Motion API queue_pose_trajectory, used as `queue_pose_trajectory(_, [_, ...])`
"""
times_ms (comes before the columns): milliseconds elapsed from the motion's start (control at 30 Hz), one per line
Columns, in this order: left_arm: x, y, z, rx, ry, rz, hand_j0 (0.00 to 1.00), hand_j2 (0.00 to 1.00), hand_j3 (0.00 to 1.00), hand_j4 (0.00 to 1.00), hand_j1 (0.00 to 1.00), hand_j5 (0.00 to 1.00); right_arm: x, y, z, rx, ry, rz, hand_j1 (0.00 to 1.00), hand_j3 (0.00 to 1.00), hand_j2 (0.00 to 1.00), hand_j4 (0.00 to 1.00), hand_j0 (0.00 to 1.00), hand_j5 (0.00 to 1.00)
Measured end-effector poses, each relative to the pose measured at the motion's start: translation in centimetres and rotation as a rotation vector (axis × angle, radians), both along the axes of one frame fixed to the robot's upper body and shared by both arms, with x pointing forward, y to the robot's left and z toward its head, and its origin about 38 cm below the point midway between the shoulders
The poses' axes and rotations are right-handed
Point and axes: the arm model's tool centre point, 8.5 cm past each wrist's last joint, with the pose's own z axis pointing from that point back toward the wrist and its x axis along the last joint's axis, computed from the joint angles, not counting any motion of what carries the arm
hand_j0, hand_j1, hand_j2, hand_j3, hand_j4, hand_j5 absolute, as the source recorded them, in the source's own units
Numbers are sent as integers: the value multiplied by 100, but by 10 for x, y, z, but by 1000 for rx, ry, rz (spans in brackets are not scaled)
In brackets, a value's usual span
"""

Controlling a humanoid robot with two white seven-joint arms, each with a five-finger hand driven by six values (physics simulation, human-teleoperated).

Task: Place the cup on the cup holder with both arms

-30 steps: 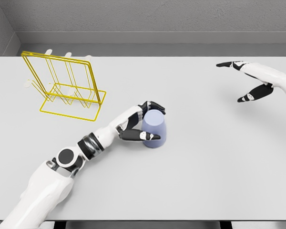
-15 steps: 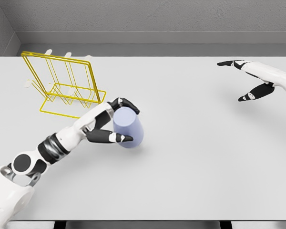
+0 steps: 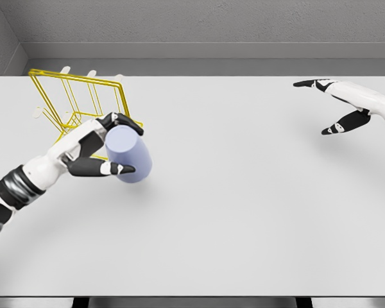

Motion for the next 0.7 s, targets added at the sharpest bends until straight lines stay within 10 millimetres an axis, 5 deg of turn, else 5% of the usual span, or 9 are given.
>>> queue_pose_trajectory(233, [2,18,9,18,-11,29,40,40,40,40,40,40,0,0,0,0,0,0,100,100,100,100,100,100])
queue_pose_trajectory(700, [15,67,69,14,-99,108,40,40,40,40,40,40,0,2,0,2,0,4,100,100,100,100,100,100])
